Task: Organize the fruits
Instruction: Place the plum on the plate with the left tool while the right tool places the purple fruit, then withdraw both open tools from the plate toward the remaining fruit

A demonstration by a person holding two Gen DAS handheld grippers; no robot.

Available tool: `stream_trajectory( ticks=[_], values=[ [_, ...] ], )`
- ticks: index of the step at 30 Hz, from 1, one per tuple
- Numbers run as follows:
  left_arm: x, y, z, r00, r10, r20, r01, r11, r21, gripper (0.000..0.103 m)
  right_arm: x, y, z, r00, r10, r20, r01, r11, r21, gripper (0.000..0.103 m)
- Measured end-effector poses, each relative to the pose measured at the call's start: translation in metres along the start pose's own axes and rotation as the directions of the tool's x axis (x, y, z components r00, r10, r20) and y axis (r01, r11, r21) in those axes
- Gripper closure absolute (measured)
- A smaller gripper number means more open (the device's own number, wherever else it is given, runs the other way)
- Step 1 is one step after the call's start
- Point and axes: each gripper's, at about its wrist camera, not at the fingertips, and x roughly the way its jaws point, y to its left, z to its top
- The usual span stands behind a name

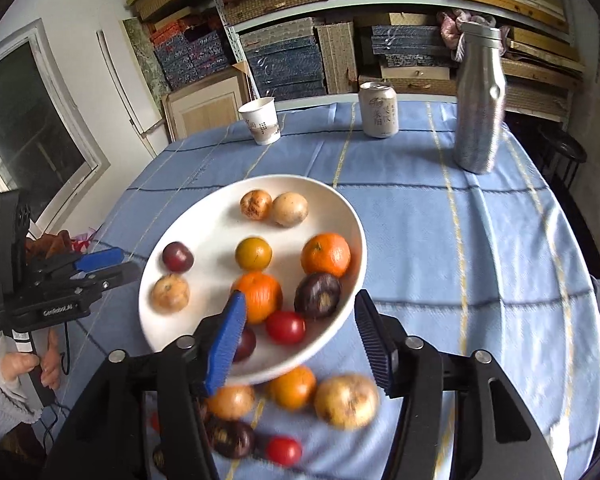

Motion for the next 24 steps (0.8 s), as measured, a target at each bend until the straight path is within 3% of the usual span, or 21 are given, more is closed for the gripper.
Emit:
stream_trajectory(
  ticks=[10, 24],
  values=[
    [0.002, -0.022, -0.071, 0.996, 0.013, -0.093, -0.01, 0.999, 0.037, 0.042, -0.03, -0.009, -0.062, 0.998, -0.008, -0.061, 0.011, 0.999, 0.041, 0.044],
    [0.022, -0.037, -0.069, 0.993, -0.031, -0.111, 0.037, 0.998, 0.052, 0.042, -0.051, -0.025, -0.084, 0.995, -0.069, -0.073, 0.076, 0.993, 0.094, 0.038]
  ],
)
